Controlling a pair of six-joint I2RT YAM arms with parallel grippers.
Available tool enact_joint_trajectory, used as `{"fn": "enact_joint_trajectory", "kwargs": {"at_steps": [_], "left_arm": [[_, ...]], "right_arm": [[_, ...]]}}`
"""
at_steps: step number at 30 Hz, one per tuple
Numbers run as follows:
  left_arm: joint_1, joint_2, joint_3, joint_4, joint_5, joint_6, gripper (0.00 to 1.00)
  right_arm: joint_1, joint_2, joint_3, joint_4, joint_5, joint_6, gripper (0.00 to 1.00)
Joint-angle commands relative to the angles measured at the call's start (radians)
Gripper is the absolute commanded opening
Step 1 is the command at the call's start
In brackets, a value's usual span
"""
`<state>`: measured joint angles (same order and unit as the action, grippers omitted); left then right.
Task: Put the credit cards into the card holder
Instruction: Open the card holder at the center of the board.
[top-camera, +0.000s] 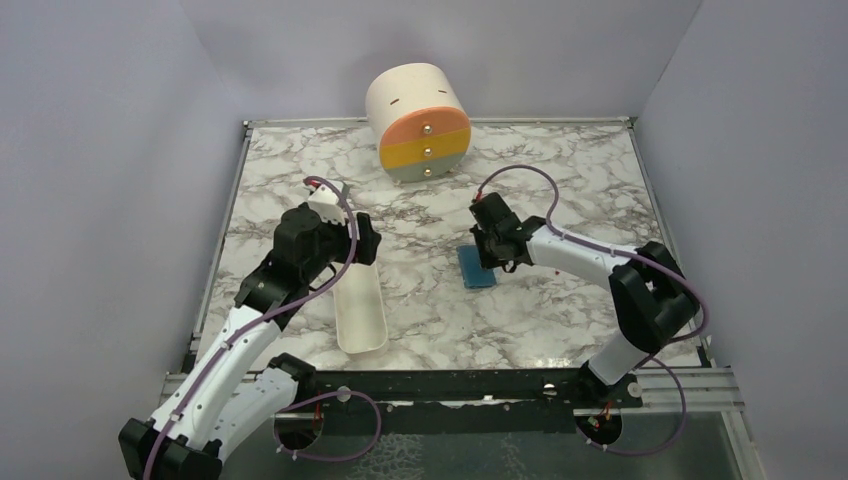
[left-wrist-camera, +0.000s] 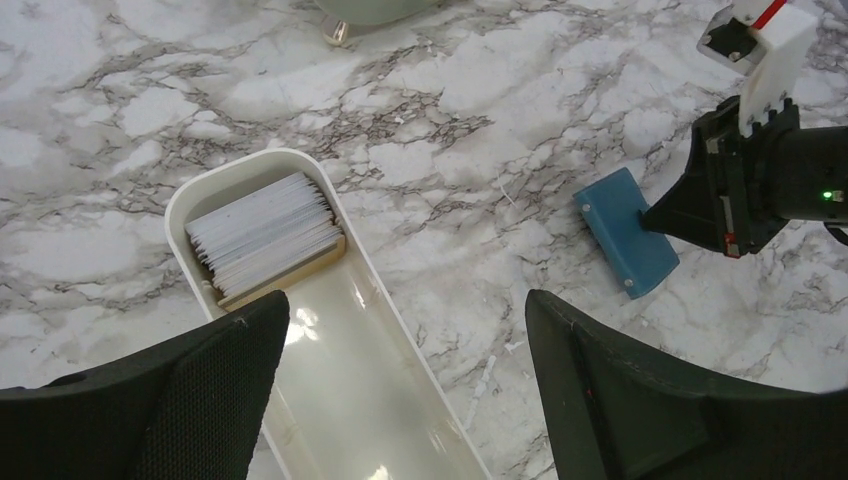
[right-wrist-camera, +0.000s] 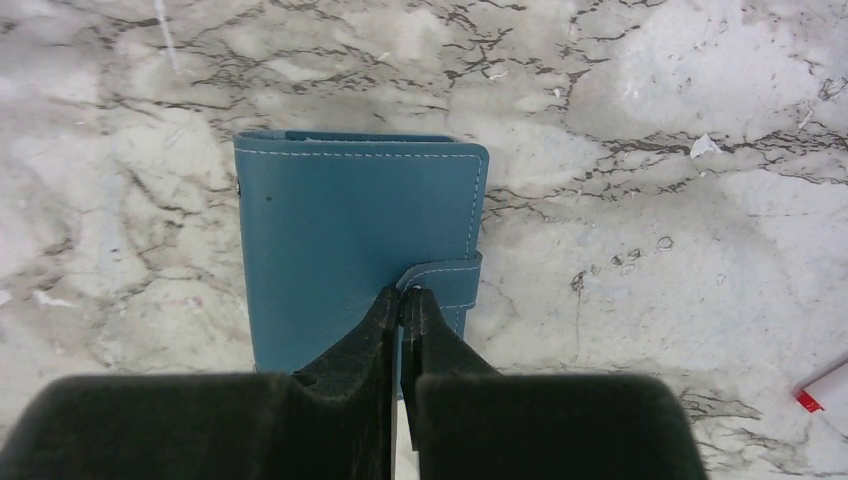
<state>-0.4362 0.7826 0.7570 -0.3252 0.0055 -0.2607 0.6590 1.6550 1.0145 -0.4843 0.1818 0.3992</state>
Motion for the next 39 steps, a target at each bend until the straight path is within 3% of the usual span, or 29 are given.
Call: {"fn": "enact_joint_trajectory", "kwargs": {"at_steps": [1, 7, 14, 21, 34, 39], "left_arm": [[-0.003, 0.052, 0.045, -0.010, 0.079, -0.054, 0.89], [-0.005, 0.141, 0.093, 0.016, 0.297, -0.169, 0.85], [-0.006, 0.214, 0.031, 0.231, 0.536, -0.373, 0.87], [-0.014, 0.311, -0.004, 0.346, 0.600, -0.450, 0.88], [-0.065, 0.442, 0.016, 0.419, 0.608, -0.485, 0.87], [-0.069, 0.461, 0.012, 0.418, 0.584, -0.472, 0.80]], "right_arm": [[0.002, -0.105, -0.022, 0.089, -0.083, 0.031, 0.01], [0.002, -0.257, -0.075, 0.169, -0.180, 0.057, 0.01], [0.002, -0.349, -0.092, 0.251, -0.335, 0.127, 0.01], [0.009, -0.358, -0.105, 0.338, -0.447, 0.212, 0.01], [0.039, -0.332, -0.083, 0.316, -0.430, 0.214, 0.01], [0.045, -0.342, -0.082, 0.305, -0.424, 0.204, 0.01]]}}
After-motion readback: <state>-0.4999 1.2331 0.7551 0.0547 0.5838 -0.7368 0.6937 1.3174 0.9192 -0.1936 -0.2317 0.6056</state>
